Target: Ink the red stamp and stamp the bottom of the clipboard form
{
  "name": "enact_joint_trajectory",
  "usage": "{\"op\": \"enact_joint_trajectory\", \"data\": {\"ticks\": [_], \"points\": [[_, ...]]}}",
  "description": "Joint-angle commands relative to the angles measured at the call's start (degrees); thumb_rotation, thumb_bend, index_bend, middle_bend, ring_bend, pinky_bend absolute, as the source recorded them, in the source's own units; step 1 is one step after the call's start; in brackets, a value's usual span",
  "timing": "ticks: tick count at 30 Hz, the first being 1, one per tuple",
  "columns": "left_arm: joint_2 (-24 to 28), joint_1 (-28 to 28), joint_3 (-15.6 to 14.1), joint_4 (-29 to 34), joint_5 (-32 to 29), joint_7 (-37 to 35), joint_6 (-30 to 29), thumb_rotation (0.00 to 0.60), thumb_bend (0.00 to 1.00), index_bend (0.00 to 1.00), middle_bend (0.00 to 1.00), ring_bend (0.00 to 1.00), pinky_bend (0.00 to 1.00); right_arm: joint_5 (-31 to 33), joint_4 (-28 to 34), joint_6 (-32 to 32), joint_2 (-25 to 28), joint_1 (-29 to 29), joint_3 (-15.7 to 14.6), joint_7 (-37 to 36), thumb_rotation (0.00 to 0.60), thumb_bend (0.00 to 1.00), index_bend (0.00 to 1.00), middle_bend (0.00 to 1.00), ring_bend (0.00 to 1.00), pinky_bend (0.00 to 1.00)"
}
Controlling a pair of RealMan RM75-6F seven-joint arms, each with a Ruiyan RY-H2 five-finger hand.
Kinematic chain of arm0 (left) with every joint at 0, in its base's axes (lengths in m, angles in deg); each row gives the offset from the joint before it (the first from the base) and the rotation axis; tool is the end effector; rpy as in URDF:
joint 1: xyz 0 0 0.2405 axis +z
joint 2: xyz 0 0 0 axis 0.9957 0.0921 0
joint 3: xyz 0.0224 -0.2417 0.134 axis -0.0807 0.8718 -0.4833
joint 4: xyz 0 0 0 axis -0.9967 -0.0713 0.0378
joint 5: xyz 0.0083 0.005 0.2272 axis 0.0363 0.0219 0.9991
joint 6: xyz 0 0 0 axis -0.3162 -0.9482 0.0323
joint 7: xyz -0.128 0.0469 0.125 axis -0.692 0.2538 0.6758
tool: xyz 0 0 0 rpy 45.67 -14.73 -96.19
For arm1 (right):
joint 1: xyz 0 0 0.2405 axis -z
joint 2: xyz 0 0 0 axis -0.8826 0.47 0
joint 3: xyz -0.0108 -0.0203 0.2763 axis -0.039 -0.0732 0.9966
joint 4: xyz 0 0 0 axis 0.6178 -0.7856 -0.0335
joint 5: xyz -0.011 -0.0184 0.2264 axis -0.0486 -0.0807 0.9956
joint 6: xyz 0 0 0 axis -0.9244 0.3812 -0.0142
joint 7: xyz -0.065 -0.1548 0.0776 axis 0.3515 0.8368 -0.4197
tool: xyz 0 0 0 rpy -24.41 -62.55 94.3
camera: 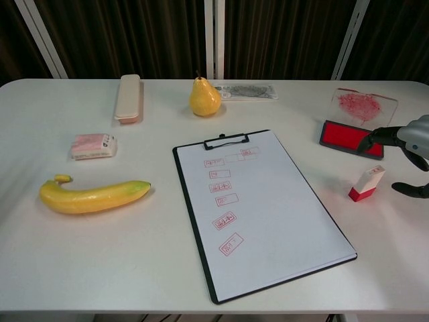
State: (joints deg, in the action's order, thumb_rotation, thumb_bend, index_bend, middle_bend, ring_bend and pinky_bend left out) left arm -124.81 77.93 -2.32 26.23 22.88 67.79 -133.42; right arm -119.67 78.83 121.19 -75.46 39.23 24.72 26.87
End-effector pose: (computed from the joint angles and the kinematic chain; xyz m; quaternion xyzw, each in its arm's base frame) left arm -0.3380 0.2263 0.1463 -0.6316 -0.3799 -0.3926 0.5501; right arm -0.2876 -0.3016 -0.0066 0.7983 -0.2853 0.2814 0.4496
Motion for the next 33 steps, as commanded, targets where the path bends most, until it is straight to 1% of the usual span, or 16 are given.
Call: {"op": "enact_joint_trajectory", "data": {"ticks": [1, 5, 10, 18, 28, 33], "points": [[0.0, 0.0, 0.0, -0.1, 0.0, 0.0, 0.0, 0.398, 0.06, 0.11, 0.08, 0.09, 0.18, 0.3, -1.2, 0.0, -0.8, -0.1, -0.2, -0.5, 0.600, 0.25, 0.27, 0.24, 0.67, 0.88], [-0.1, -0.1, 0.0, -0.1, 0.0, -0.1, 0.1, 0.397, 0.07, 0.11, 0.08, 0.09, 0.18, 0.4, -2.5, 0.3, -1.8, -0.3, -0.4, -1.3, 0.600, 0.25, 0.29, 0.26, 0.67, 0.88], [-0.2, -0.1, 0.0, -0.2, -0.1, 0.0, 0.1, 0.397, 0.06, 0.11, 0.08, 0.09, 0.18, 0.4, -4.4, 1.0, -3.1, -0.6, -0.4, -2.2, 0.600, 0.25, 0.35, 0.28, 0.67, 0.88], [-0.1, 0.0, -0.1, -0.4, -0.2, -0.2, 0.1, 0.399, 0.06, 0.11, 0.08, 0.09, 0.18, 0.4, -6.1, 2.0, -4.8, -0.9, -0.4, -2.3, 0.600, 0.26, 0.41, 0.31, 0.67, 0.88], [-0.2, 0.1, -0.1, -1.0, -0.3, -0.7, -0.1, 0.398, 0.07, 0.11, 0.08, 0.09, 0.18, 1.2, -6.8, 1.9, -6.0, -1.3, -0.6, -1.2, 0.600, 0.26, 0.46, 0.33, 0.67, 0.88], [-0.3, 0.2, -0.1, -1.3, -0.4, -1.0, -0.1, 0.398, 0.09, 0.11, 0.08, 0.09, 0.18, 1.4, -7.0, 2.1, -6.4, -1.4, -0.6, -0.8, 0.600, 0.27, 0.47, 0.34, 0.67, 0.88]]}}
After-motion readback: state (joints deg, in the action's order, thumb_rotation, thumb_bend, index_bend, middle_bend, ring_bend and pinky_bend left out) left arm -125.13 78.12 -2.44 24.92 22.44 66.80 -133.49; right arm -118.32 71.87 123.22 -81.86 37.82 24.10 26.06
